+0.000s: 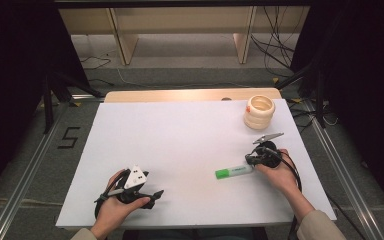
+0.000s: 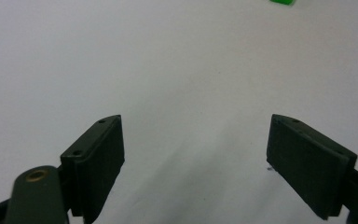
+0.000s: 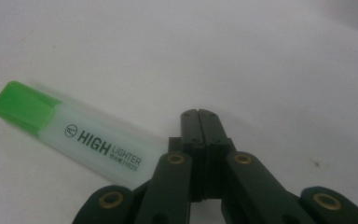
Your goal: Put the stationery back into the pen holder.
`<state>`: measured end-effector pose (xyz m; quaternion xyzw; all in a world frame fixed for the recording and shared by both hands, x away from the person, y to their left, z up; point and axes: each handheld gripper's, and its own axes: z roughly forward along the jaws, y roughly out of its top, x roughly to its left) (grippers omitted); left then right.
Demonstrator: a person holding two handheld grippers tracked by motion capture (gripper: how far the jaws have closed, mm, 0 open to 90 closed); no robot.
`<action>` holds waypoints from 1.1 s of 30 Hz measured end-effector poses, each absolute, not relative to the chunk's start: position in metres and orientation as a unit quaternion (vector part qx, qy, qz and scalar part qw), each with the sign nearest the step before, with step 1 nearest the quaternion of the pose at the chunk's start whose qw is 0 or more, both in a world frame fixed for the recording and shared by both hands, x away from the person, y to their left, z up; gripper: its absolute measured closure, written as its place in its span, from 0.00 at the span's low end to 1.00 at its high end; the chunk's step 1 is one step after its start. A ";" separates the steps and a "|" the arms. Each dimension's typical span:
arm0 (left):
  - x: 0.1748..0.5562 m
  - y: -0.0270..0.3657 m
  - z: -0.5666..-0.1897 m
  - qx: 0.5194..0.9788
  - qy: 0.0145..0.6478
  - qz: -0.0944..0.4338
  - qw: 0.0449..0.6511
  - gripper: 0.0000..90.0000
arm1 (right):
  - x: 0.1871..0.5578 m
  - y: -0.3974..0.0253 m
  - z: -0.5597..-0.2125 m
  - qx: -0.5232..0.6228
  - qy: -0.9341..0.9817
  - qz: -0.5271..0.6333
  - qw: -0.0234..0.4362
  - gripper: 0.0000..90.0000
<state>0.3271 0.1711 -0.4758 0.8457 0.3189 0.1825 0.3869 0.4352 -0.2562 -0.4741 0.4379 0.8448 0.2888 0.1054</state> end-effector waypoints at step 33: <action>0.325 0.174 -0.476 0.844 0.322 0.184 0.388 0.21 | 0.381 -0.257 -0.471 0.426 0.860 0.269 0.081 1.00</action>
